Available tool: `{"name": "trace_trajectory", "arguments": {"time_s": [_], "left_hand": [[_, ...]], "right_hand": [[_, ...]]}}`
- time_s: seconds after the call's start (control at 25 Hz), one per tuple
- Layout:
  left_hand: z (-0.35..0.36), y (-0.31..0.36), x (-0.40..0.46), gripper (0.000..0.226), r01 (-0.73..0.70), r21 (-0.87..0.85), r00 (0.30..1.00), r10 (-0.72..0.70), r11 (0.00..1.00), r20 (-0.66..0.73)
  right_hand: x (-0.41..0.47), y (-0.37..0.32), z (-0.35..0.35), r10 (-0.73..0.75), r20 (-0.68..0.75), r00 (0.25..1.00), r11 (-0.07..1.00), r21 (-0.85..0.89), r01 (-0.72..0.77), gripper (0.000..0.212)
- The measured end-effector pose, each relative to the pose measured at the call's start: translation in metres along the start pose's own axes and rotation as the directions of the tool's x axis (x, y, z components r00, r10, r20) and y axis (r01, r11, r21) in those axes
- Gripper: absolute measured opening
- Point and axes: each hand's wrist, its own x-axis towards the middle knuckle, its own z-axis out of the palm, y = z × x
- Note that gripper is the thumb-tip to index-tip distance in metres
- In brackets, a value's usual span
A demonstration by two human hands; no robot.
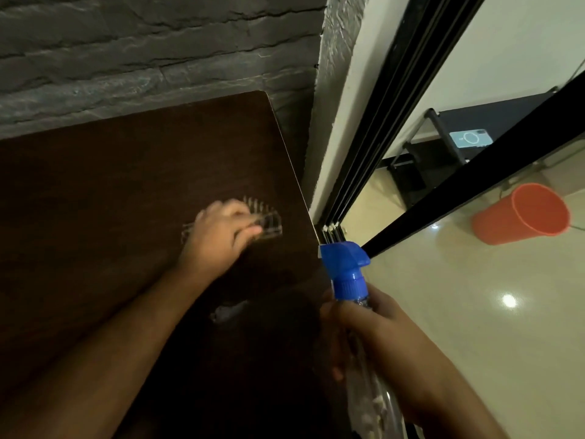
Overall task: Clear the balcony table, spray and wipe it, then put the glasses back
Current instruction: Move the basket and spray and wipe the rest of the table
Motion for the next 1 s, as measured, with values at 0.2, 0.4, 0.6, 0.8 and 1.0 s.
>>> {"name": "trace_trajectory", "arguments": {"time_s": [0.2, 0.4, 0.6, 0.8, 1.0], "left_hand": [[0.026, 0.066, 0.042, 0.027, -0.087, -0.067, 0.979, 0.097, 0.994, 0.177], [-0.009, 0.000, -0.006, 0.027, -0.186, -0.026, 0.970, 0.188, 0.982, 0.157], [0.005, 0.026, 0.048, 0.031, 0.007, 0.010, 0.997, -0.008, 1.000, 0.071], [-0.013, -0.026, -0.008, 0.030, -0.114, -0.001, 0.991, 0.114, 0.993, 0.074], [-0.012, -0.028, -0.018, 0.030, 0.051, 0.037, 0.999, -0.051, 0.998, -0.014]], "right_hand": [[-0.012, 0.016, 0.025, -0.023, -0.079, 0.997, 0.998, 0.058, 0.028, 0.025], [-0.028, 0.032, 0.048, 0.004, -0.066, 0.998, 0.994, 0.106, 0.003, 0.023], [-0.026, 0.041, 0.065, 0.043, -0.092, 0.995, 0.993, 0.111, -0.033, 0.026], [-0.026, 0.050, 0.076, 0.055, -0.017, 0.998, 0.998, -0.007, -0.056, 0.027], [-0.039, 0.064, 0.087, 0.061, 0.070, 0.996, 0.996, -0.073, -0.056, 0.038]]}}
